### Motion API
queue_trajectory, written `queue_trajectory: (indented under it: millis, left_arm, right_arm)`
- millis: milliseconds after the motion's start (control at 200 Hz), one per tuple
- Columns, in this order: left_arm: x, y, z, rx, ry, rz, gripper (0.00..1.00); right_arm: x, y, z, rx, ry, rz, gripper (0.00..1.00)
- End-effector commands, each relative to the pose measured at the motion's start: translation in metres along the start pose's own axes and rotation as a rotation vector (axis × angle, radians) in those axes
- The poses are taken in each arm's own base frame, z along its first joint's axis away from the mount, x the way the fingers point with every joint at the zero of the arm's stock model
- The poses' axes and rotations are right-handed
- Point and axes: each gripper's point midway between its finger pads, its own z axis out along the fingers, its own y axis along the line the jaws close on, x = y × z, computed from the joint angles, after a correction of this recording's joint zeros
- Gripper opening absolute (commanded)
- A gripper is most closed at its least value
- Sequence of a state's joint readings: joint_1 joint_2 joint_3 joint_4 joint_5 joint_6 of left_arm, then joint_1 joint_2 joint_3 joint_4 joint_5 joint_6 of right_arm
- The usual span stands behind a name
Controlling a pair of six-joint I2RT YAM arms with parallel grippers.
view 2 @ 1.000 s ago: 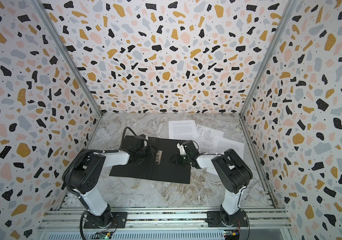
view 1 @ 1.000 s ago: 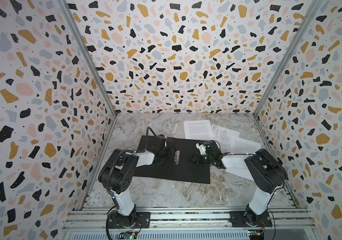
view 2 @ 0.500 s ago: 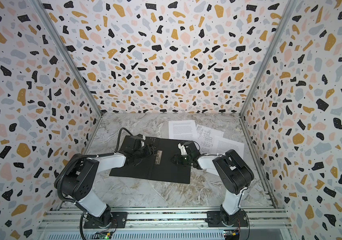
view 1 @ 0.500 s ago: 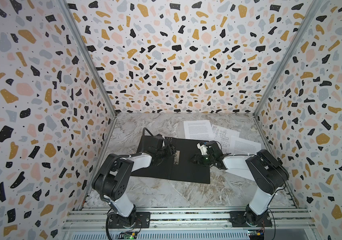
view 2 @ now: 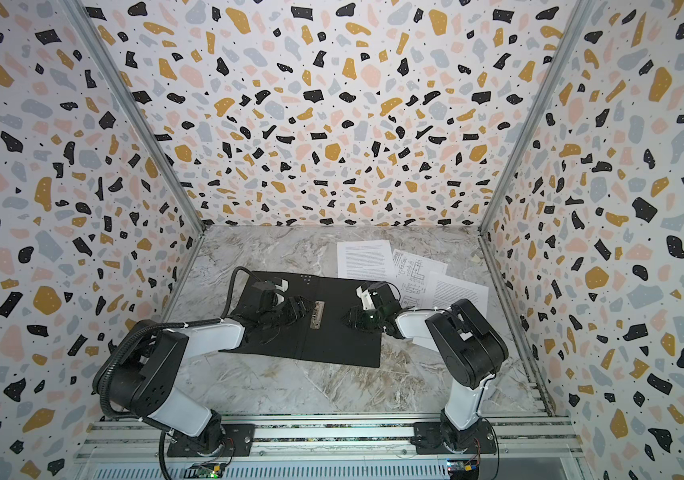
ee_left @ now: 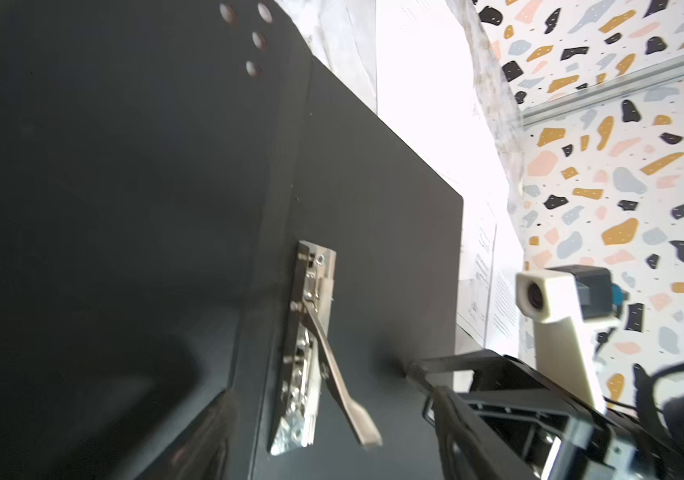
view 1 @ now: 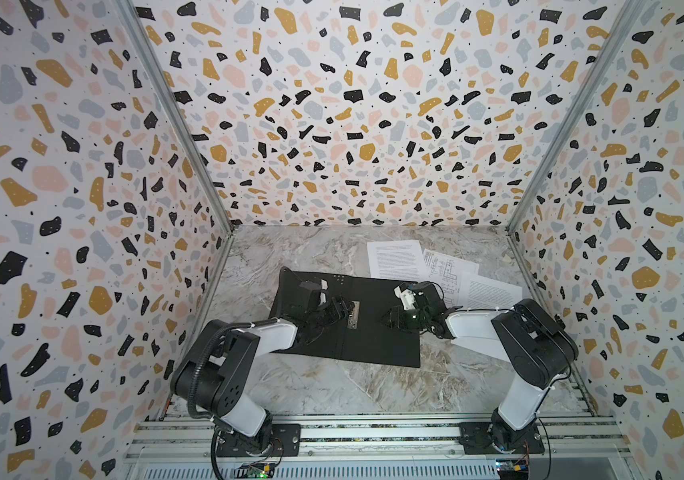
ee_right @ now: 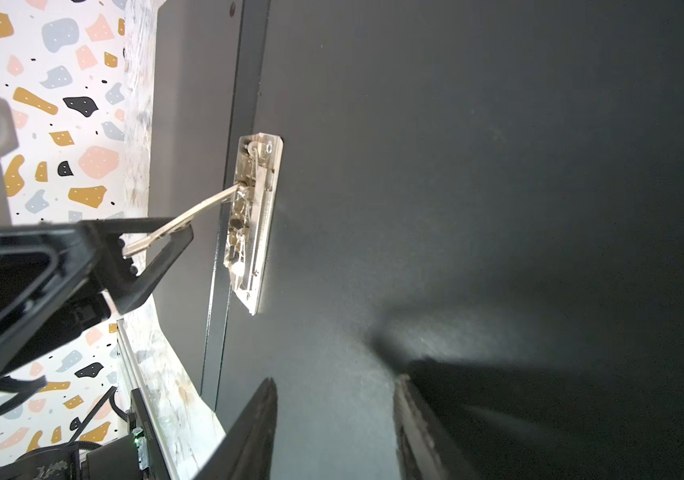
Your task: Put the files into the folder
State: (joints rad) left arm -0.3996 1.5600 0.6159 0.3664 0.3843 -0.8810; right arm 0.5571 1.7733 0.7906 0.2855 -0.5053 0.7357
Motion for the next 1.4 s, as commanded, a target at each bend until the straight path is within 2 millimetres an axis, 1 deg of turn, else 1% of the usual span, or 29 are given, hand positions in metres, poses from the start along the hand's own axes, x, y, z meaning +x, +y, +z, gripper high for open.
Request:
queue_trajectory:
  millis: [0, 175, 285, 390, 491, 601, 731, 946, 1061, 1121, 1161, 1236, 1392]
  left_arm:
    - [-0.003, -0.023, -0.004, 0.098, -0.021, -0.016, 0.75]
    - [0.005, -0.043, 0.005, 0.163, 0.001, -0.025, 0.76]
    - [0.008, -0.048, 0.012, 0.177, 0.017, -0.030, 0.76]
    - [0.008, -0.046, 0.018, 0.170, 0.023, -0.034, 0.76]
    - [0.002, -0.048, 0.022, 0.166, 0.009, -0.029, 0.76]
    - [-0.010, -0.051, 0.026, 0.145, -0.012, -0.007, 0.77]
    - [-0.020, -0.055, 0.036, 0.135, -0.010, 0.010, 0.77]
    - [-0.043, -0.041, 0.055, 0.100, -0.027, -0.010, 0.78]
    - [-0.049, -0.040, 0.060, 0.091, -0.027, 0.002, 0.78]
    - [-0.050, -0.036, 0.063, 0.071, -0.023, 0.009, 0.79]
    - [-0.051, -0.035, 0.064, 0.069, -0.023, 0.008, 0.79]
    - [-0.051, -0.040, 0.061, 0.090, -0.022, 0.015, 0.79]
    - [-0.052, -0.048, 0.044, 0.104, -0.054, 0.039, 0.80]
  right_arm:
    - [0.015, -0.019, 0.001, 0.054, 0.043, 0.043, 0.47]
    - [0.015, -0.020, 0.002, 0.058, 0.044, 0.045, 0.47]
    - [0.015, -0.022, 0.001, 0.063, 0.044, 0.047, 0.47]
    - [0.015, -0.022, 0.001, 0.064, 0.044, 0.049, 0.47]
    - [0.015, -0.022, 0.001, 0.062, 0.043, 0.049, 0.47]
    - [0.015, -0.022, 0.001, 0.061, 0.045, 0.043, 0.47]
    - [0.015, -0.021, -0.001, 0.063, 0.043, 0.030, 0.47]
    - [0.011, -0.020, -0.010, 0.063, 0.024, 0.028, 0.47]
    - [0.010, -0.022, -0.014, 0.068, 0.014, 0.032, 0.47]
    - [0.008, -0.024, -0.018, 0.076, 0.001, 0.034, 0.47]
    - [0.006, -0.024, -0.021, 0.076, -0.009, 0.034, 0.47]
    - [0.004, -0.023, -0.029, 0.080, -0.030, 0.027, 0.47]
    - [0.000, -0.023, -0.048, 0.111, -0.075, -0.009, 0.49]
